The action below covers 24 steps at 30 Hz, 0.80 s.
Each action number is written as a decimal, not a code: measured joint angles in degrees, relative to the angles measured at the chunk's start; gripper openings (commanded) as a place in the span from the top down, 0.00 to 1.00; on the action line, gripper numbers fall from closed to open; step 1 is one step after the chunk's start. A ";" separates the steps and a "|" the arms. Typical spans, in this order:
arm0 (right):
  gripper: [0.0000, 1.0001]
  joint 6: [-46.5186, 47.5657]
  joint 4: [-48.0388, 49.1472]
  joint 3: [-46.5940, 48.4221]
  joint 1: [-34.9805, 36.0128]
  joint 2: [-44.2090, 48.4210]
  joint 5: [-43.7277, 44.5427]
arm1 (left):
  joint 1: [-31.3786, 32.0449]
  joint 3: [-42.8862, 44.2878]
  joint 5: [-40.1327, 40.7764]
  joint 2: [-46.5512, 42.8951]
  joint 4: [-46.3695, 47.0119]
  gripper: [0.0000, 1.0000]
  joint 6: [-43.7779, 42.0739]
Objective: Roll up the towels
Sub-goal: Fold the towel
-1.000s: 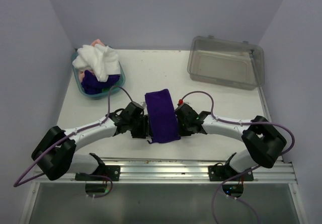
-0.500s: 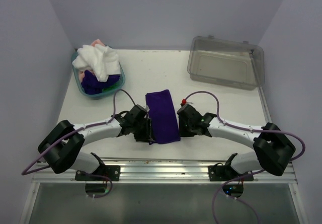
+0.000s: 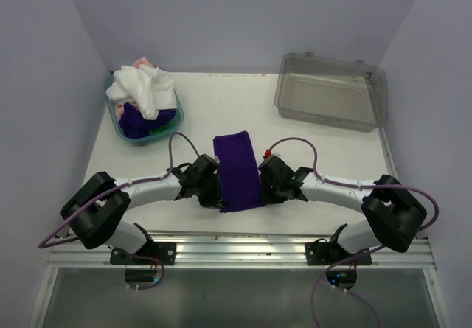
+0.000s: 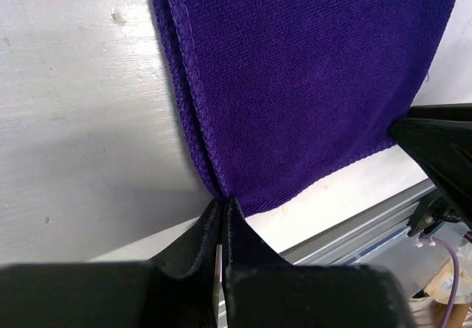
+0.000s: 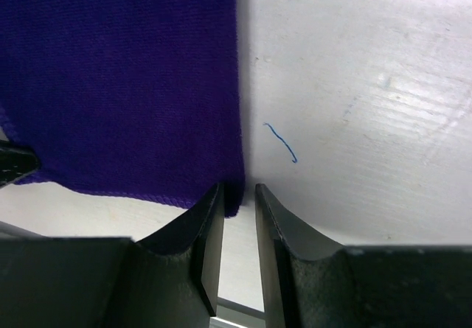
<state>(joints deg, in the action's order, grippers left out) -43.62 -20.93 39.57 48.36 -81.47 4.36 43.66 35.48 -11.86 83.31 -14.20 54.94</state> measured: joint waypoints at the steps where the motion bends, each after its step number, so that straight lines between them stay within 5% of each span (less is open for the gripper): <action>1: 0.74 -0.09 0.44 -0.13 0.00 -0.37 -0.46 | 0.00 0.00 0.00 0.07 0.09 1.00 0.07; 9: 1.00 -1.14 3.80 -1.16 0.00 -0.68 -1.95 | 0.00 0.07 -0.07 0.15 0.17 1.00 0.50; 24: 1.00 -0.66 0.17 3.56 -0.07 2.03 2.29 | -0.07 7.19 4.48 -0.59 -7.67 1.00 0.44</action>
<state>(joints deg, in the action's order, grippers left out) -44.27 -20.75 43.13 48.29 -79.44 6.66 43.59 42.68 -7.38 82.72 -21.87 55.37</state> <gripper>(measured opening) 0.011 0.009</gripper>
